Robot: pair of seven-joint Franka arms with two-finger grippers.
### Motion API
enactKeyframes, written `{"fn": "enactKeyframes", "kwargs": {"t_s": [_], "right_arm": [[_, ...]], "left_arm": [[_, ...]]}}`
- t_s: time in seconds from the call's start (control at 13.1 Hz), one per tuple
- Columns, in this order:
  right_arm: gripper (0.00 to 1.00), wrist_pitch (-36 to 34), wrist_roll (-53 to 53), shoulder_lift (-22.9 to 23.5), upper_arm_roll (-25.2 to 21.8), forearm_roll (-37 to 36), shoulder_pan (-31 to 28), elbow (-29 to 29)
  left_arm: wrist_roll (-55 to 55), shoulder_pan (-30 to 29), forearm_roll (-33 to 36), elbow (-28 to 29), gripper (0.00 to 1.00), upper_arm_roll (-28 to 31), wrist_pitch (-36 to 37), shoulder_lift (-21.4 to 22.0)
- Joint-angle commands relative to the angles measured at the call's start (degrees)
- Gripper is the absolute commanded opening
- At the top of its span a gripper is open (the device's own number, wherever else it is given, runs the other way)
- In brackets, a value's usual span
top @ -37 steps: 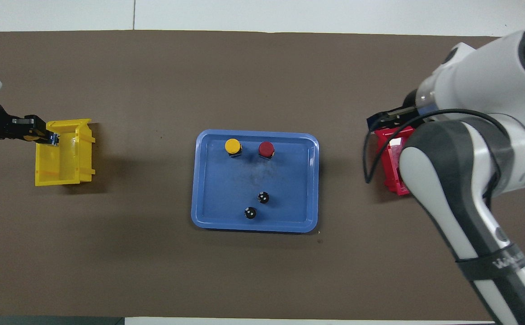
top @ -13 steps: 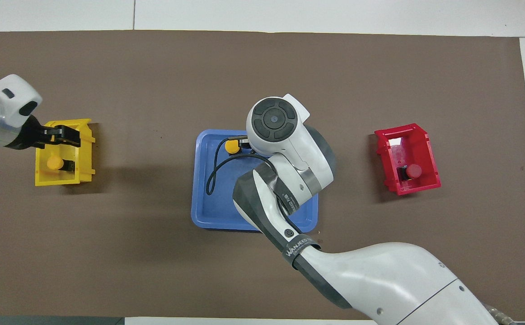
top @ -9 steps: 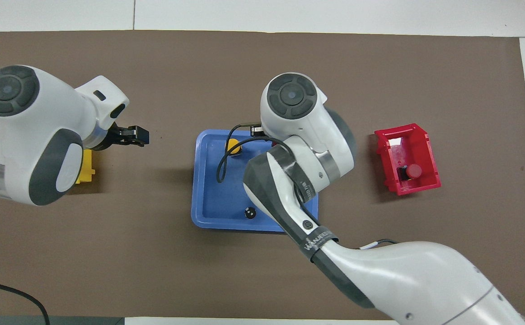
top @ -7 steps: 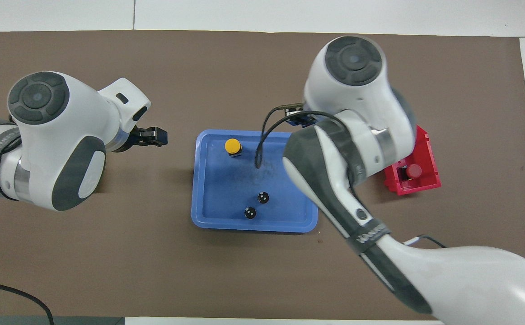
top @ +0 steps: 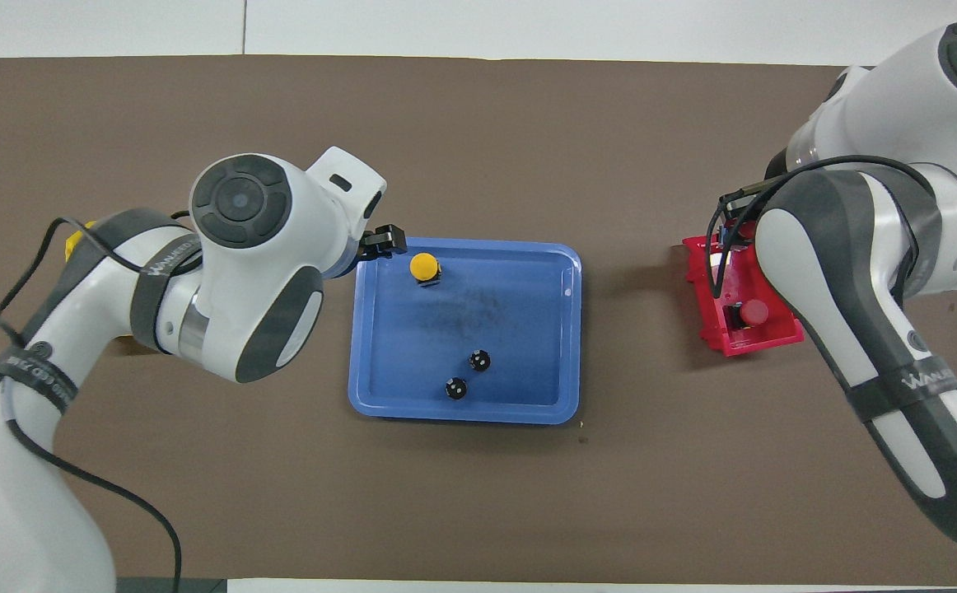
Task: Sort red and yellow buttons by color
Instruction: 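Drop the red button in the red bin while the left gripper grasps yellow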
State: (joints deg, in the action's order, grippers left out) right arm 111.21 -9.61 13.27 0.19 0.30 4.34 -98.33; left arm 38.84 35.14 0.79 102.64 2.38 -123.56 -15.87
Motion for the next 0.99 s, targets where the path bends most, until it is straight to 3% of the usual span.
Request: {"fn": "enactKeyframes", "kwargs": {"t_s": [0.0, 0.3, 0.53, 0.61, 0.69, 0.76, 0.84, 0.91], "right_arm": [[0.28, 7.14, -1.55, -4.2, 0.87, 1.11, -0.82, -8.96], [0.28, 14.81, -4.54, -6.75, 0.87, 1.19, -2.05, -17.67], [0.28, 16.66, -7.43, -6.76, 0.87, 1.19, -3.27, -19.26], [0.28, 17.8, -7.7, -6.5, 0.87, 1.19, -3.28, -19.88], [0.28, 19.64, -7.71, -6.41, 0.87, 1.19, -3.19, -21.19], [0.28, 21.05, -7.71, -5.98, 0.87, 1.19, -3.37, -21.98], [0.28, 21.93, -7.71, -5.8, 0.87, 1.19, -3.11, -22.6], [0.28, 22.38, -7.36, -5.8, 0.87, 1.19, -2.67, -22.78]], "left_arm": [[3.43, 3.7, -0.97, -7.45, 0.97, 1.05, 0.17, -7.23], [3.35, 4.15, -1.32, -7.28, 0.92, 0.87, -2.38, -9.18], [3.26, 4.59, -1.49, -6.5, 0.88, 0.79, -1.34, -9.36], [3.35, 4.85, -1.49, -6.23, 0.82, 0.79, -0.55, -9.36], [3.61, 4.94, -2.62, -6.23, 0.68, 0.79, 0.33, -9.27], [3.87, 5.12, -4.55, -6.31, 0.21, 0.87, 1.47, -9.1], [3.87, 5.03, -4.92, -6.32, 0.02, 0.87, 1.92, -9.09], [3.87, 4.86, -5.1, -6.49, 0.01, 0.87, 1.92, -9.09]]}}
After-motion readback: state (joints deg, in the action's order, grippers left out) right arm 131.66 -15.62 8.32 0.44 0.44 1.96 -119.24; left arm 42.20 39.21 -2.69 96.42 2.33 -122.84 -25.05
